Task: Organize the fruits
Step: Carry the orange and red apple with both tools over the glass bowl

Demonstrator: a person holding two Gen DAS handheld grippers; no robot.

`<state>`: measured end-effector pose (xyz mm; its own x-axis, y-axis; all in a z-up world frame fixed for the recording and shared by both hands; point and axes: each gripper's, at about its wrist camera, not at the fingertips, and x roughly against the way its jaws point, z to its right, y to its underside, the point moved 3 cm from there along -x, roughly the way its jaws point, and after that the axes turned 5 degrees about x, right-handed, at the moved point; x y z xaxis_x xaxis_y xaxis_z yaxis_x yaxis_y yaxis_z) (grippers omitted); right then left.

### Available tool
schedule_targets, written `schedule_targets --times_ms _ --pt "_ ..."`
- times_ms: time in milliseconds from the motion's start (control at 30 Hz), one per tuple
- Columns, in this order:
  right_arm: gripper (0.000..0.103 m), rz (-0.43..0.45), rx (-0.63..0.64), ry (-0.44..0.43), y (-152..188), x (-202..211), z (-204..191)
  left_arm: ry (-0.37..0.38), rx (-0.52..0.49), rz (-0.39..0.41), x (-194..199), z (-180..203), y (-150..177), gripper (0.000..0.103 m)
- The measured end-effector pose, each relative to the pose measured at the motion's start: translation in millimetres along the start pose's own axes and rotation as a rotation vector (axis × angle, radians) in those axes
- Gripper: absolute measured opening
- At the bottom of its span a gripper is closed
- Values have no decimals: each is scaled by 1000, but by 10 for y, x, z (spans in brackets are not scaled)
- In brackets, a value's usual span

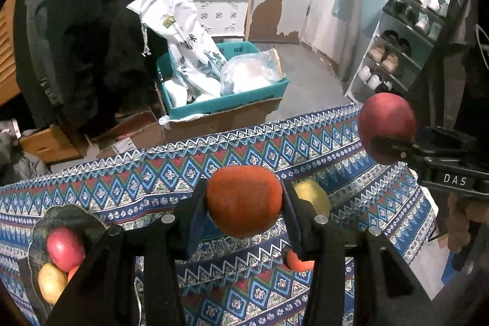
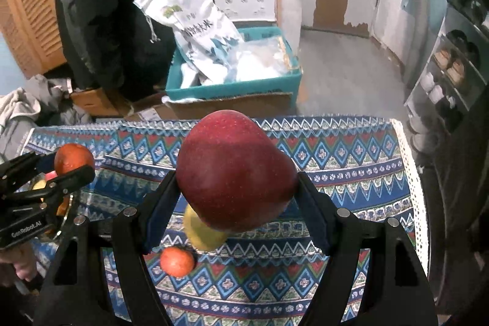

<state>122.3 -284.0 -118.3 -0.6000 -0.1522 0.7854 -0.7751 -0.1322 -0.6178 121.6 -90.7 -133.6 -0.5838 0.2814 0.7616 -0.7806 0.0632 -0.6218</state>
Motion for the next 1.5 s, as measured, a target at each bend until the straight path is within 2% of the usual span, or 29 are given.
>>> schedule_targets --times_ms 467,633,1033,1500 --pt "75 71 25 -56 -75 396 -298 -23 22 75 536 -202 25 47" --pt "76 84 36 -79 -82 469 -434 -11 56 77 676 -306 75 47" --pt "75 87 89 -122 -157 479 -800 -4 114 104 864 -547 114 47" --pt "76 84 143 -201 -353 345 -1396 -67 176 122 1017 -1044 213 47"
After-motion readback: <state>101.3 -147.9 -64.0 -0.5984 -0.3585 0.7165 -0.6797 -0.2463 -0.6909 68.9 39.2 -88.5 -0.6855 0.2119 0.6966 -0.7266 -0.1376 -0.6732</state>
